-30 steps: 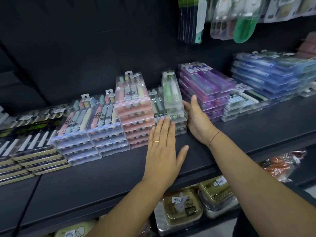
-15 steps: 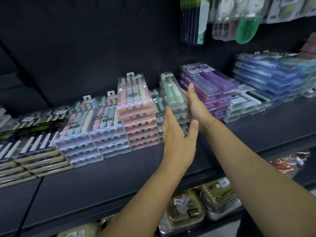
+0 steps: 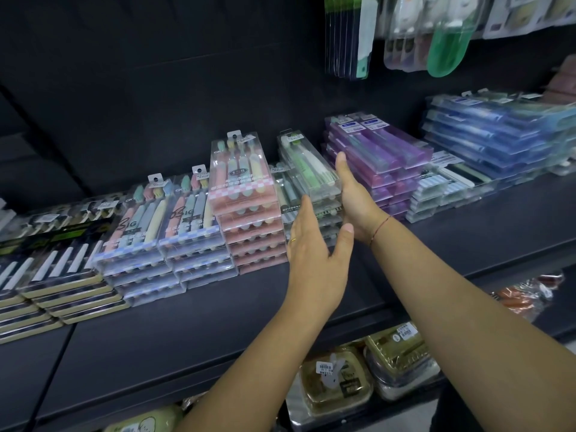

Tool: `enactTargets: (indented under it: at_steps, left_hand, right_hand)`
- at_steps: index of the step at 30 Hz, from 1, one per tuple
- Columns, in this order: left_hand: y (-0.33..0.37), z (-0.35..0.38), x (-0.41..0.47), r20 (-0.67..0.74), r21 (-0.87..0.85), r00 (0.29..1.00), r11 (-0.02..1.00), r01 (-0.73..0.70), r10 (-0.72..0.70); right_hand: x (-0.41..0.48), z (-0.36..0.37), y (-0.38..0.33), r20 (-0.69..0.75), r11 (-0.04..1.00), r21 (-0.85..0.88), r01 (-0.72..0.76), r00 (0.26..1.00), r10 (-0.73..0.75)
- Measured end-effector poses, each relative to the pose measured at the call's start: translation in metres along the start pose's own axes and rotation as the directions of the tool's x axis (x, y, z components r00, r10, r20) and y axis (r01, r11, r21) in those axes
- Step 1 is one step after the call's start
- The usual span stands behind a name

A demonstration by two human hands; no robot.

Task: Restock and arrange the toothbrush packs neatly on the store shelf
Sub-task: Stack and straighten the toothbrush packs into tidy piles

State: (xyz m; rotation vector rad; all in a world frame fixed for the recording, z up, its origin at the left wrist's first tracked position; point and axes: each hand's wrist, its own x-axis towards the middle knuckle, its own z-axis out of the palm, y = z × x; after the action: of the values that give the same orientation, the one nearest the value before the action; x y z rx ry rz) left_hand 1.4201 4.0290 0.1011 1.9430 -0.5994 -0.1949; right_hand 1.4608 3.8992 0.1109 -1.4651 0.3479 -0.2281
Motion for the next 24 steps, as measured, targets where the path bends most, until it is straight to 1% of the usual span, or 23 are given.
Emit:
enactTargets:
  at_steps: [6,11,14,17,19,24]
  left_hand:
    - [0.002,-0.003,0.001,0.007,-0.020,1.000,1.000,0.002,-0.002]
    - [0.001,-0.003,0.002,0.008,-0.018,1.000,1.000,0.015,-0.015]
    - [0.001,-0.004,0.003,0.009,-0.026,1.000,0.999,0.025,-0.025]
    - [0.001,-0.004,0.002,0.012,-0.029,0.999,0.999,0.030,-0.030]
    - [0.001,-0.004,0.002,0.013,-0.027,1.000,0.999,0.029,-0.029]
    - [0.000,-0.003,0.002,0.014,-0.023,1.000,0.999,0.023,-0.022]
  right_hand:
    - [-0.008,-0.002,0.001,-0.030,0.998,-0.063,0.013,0.999,-0.015]
    - [-0.015,0.001,0.000,-0.026,0.998,-0.056,0.004,1.000,-0.006]
    - [-0.015,-0.001,0.003,-0.040,0.999,-0.032,0.036,0.998,-0.038]
    - [-0.016,-0.002,0.005,-0.038,1.000,-0.026,0.016,0.999,-0.017]
    - [-0.018,0.000,0.005,-0.020,1.000,-0.028,0.003,1.000,-0.004]
    - [-0.018,-0.004,0.015,0.064,0.999,-0.014,0.045,0.997,-0.044]
